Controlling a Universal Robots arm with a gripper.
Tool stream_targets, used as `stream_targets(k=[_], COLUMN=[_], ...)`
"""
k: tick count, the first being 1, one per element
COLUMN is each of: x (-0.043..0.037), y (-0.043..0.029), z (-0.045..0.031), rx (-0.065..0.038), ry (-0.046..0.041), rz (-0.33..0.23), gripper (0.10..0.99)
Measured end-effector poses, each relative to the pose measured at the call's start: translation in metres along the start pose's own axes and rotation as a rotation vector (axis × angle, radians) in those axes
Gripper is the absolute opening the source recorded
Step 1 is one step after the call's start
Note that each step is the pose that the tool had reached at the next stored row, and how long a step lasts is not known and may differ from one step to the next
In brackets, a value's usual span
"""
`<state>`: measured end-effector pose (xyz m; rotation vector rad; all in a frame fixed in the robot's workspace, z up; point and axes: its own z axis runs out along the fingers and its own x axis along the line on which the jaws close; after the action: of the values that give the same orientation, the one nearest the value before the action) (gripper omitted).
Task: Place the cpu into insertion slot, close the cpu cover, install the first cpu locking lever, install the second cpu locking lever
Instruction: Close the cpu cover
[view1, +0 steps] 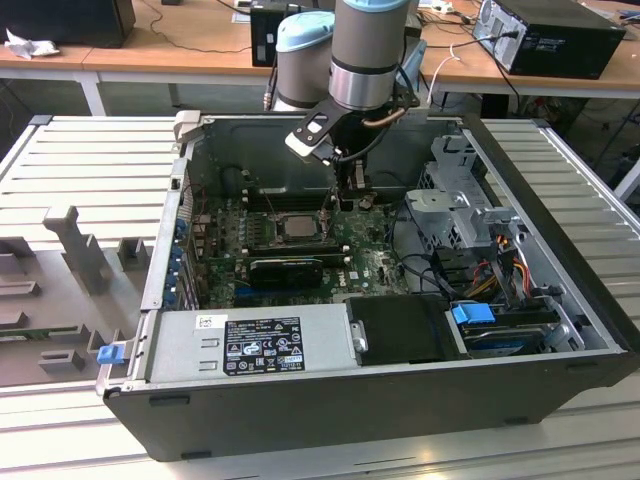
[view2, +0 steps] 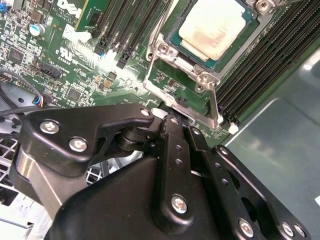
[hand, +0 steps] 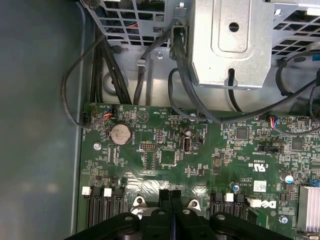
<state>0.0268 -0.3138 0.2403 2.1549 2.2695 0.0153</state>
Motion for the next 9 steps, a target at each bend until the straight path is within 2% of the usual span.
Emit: stream_targets(k=[9], x=[0.0002], y=[-0.0037], z=[0.0000], rx=[0.000], ry=[0.0000], rz=[0.000], gripper=[0.106])
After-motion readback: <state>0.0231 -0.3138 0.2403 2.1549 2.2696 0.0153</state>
